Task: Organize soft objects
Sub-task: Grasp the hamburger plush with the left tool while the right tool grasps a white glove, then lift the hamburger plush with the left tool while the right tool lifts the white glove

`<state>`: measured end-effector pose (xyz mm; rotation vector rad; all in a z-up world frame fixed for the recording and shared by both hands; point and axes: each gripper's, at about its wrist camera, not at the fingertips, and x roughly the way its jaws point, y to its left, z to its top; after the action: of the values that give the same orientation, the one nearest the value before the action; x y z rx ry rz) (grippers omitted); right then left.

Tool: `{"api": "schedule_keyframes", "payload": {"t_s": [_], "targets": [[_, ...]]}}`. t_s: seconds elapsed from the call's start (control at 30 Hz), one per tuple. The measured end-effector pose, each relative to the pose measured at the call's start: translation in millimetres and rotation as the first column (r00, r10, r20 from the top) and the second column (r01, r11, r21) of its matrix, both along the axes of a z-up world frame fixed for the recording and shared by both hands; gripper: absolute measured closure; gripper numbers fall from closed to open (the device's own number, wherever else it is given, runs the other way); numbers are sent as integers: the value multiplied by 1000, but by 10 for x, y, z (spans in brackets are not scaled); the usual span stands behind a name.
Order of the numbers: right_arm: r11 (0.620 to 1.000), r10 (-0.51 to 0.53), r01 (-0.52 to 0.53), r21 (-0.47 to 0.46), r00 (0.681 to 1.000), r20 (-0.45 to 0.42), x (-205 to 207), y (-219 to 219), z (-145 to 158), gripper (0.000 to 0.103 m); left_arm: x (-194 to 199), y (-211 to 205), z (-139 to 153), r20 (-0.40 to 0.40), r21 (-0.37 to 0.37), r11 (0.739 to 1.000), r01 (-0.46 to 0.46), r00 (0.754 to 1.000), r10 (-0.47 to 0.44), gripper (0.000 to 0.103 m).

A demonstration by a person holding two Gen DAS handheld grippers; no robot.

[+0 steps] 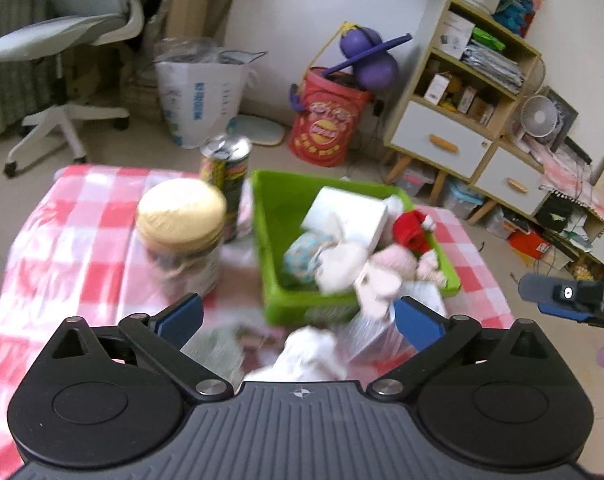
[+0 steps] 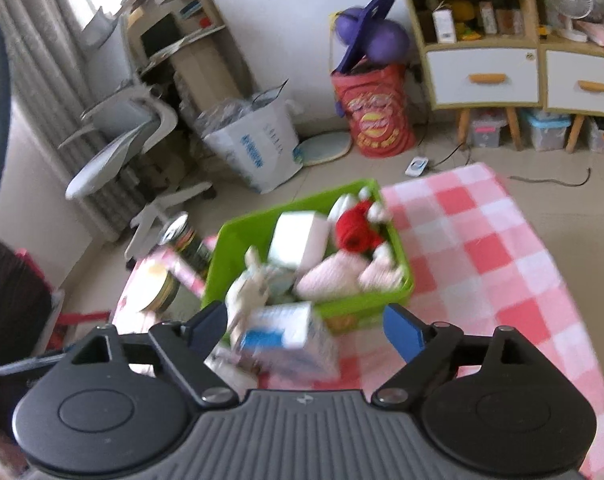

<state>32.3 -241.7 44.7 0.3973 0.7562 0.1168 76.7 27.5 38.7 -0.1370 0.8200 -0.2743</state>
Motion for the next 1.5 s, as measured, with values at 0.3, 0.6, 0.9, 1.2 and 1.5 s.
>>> {"api": "schedule_keyframes", "payload": {"t_s": [0.3,0.6,0.9,1.2,1.5], "targets": [[997,74,-72,22,995,-72,-328,449,-314,40,-461,286,-305,-70,-36,995,-88,994,86,5],[993,118,-115,26,974,-195,-412,706,-705,40,-584,514,-670,-135,-84,989,-123,985,111,9],[958,274,-224,181,900,-339,-400,1044,-1202,45,-560,475,-963,-92,-118,992,35,995,-46,33],[945,304,-227,237,879,-367,-336,1163,-1453,72,-517,405,-1068,-67,-147,986,76,994,-87,42],[932,328,-248,263,886,-328,-369,1106,-1394,103,-519,409,-984,-63,-126,991,49,996,-57,60]]}}
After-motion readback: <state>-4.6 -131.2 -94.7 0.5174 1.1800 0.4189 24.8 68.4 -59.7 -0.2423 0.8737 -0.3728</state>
